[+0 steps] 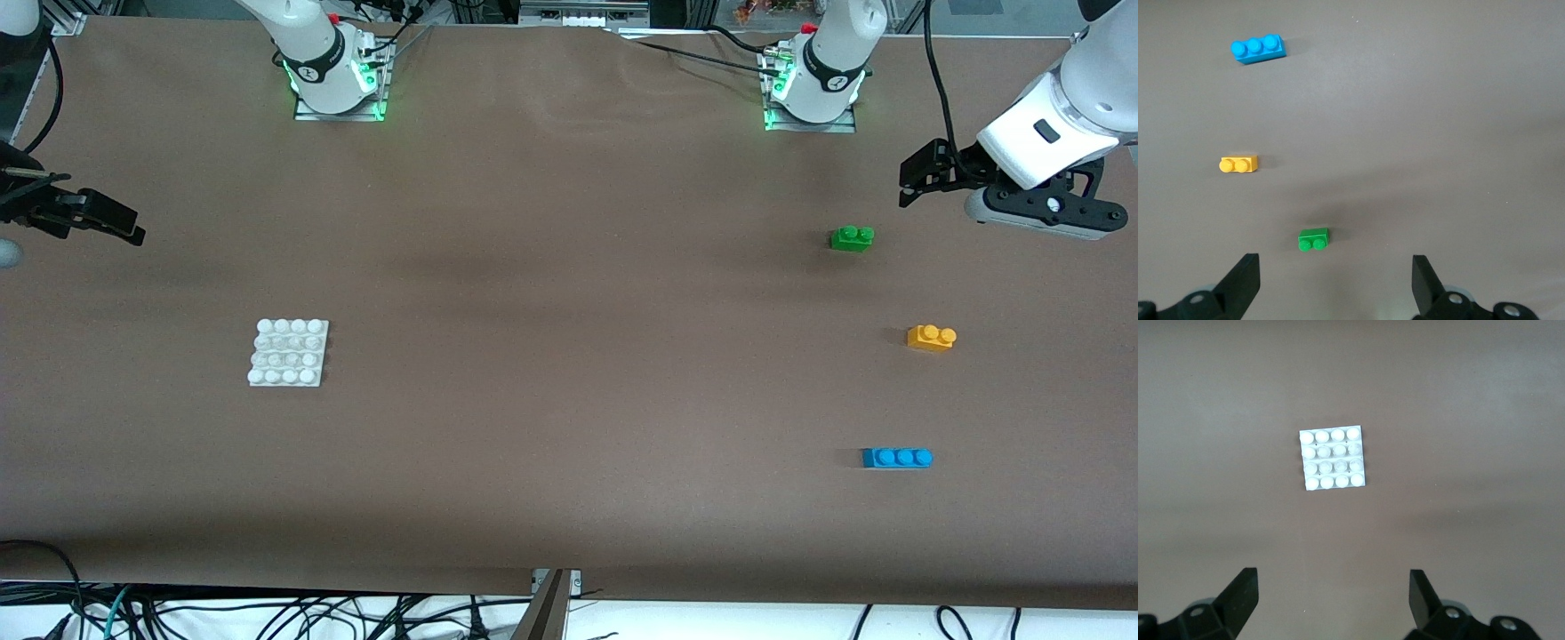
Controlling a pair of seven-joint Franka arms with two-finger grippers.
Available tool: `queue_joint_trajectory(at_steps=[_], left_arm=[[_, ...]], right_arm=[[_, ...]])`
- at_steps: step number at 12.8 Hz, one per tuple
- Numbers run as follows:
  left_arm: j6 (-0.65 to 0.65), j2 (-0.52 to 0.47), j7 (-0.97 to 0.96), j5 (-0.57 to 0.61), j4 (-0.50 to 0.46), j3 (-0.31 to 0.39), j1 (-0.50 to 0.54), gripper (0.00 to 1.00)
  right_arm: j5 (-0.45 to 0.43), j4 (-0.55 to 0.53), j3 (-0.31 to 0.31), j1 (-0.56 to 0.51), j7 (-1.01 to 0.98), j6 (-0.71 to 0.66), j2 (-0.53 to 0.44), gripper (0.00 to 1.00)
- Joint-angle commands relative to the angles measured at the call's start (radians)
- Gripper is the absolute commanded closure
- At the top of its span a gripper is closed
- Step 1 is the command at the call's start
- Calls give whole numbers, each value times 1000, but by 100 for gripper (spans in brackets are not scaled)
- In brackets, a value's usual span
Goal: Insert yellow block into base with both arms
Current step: 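Reach the right gripper down to the white base plate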
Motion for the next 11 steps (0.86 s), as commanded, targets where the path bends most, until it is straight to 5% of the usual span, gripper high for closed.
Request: queue_joint_trajectory(at_steps=[1, 5, 11], left_arm=[[-22, 12, -8, -5, 29, 6, 8, 0], [-22, 12, -8, -5, 29, 3, 9, 0], [-17, 21, -3, -5, 29, 6, 16, 0]], right_arm=[[6, -9, 3, -4, 6, -5, -12, 0], [6, -10, 3, -4, 5, -5, 2, 0], [62, -7, 5, 9, -1, 21, 173, 0]])
